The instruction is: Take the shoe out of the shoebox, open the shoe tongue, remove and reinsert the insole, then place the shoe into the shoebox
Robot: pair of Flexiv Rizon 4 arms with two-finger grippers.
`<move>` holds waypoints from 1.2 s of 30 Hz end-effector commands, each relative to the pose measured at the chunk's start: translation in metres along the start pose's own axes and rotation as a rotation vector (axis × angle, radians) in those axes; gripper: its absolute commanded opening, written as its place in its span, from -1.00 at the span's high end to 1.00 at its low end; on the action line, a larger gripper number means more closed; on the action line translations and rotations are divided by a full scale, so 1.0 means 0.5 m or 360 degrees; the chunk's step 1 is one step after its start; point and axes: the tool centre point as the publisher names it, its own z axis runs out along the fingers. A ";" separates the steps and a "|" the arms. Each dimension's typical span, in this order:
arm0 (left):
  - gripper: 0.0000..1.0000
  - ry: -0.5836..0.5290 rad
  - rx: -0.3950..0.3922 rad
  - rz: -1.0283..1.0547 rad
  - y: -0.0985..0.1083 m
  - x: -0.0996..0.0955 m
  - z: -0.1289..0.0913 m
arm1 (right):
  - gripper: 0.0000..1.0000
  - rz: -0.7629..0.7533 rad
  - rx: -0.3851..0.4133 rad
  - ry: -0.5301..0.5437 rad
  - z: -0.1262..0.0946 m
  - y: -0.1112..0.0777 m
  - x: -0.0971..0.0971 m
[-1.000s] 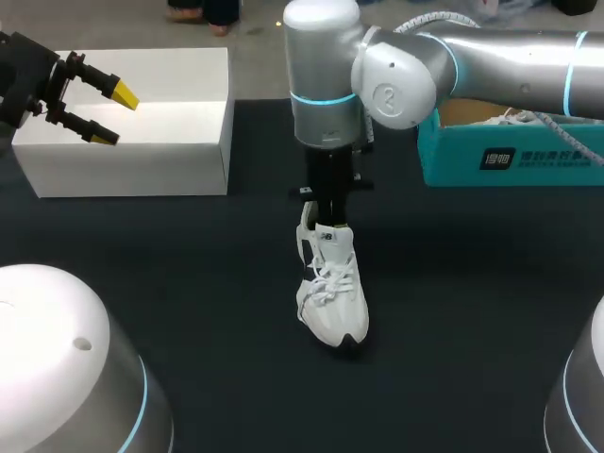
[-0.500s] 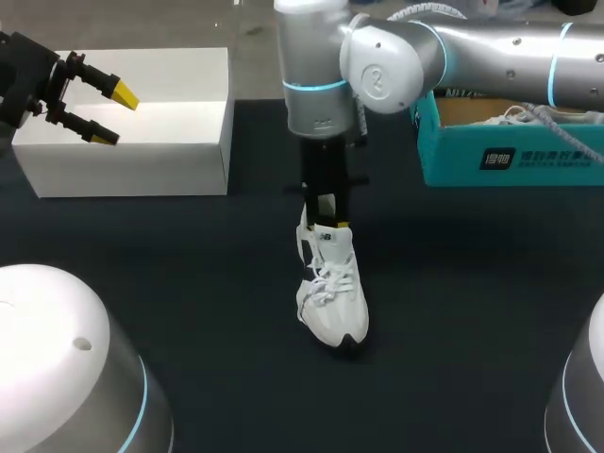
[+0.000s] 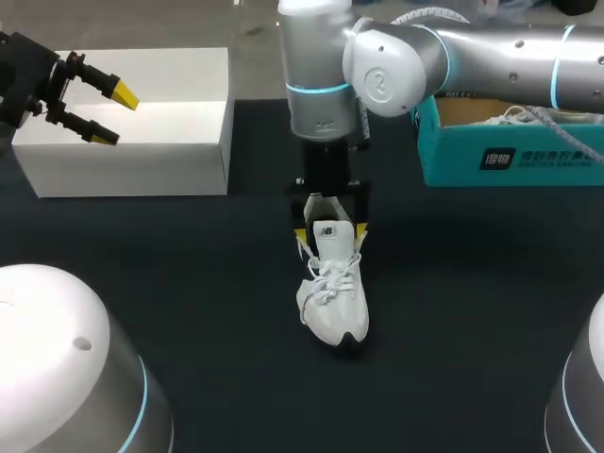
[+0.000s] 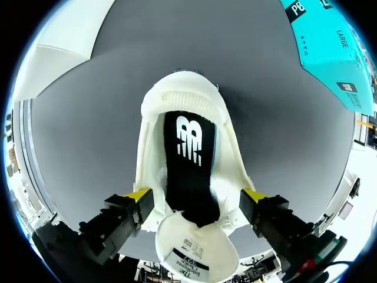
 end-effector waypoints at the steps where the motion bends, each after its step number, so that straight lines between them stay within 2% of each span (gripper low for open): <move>1: -1.00 0.0006 0.0000 0.0000 0.000 -0.001 -0.001 | -1.00 0.0008 -0.0006 0.0008 -0.001 -0.012 -0.005; 19: -1.00 0.0006 0.0000 0.0000 0.000 -0.001 -0.001 | -1.00 0.0021 0.0058 0.0034 0.001 -0.061 -0.006; 26: -1.00 0.0006 0.0000 0.0000 0.000 -0.001 -0.001 | -1.00 0.0050 0.0108 0.0046 0.004 -0.095 -0.018; 34: -1.00 0.0006 0.0000 0.0000 0.000 -0.001 -0.001 | -1.00 0.0088 0.0142 0.0088 -0.012 -0.143 -0.033; 35: -1.00 0.0006 0.0000 0.0000 0.000 -0.001 -0.001 | -0.93 0.0093 0.0135 0.0102 -0.014 -0.145 -0.032; 36: -1.00 0.0006 0.0000 0.0000 0.000 -0.001 -0.001 | -0.48 0.0094 0.0132 0.0112 -0.016 -0.146 -0.032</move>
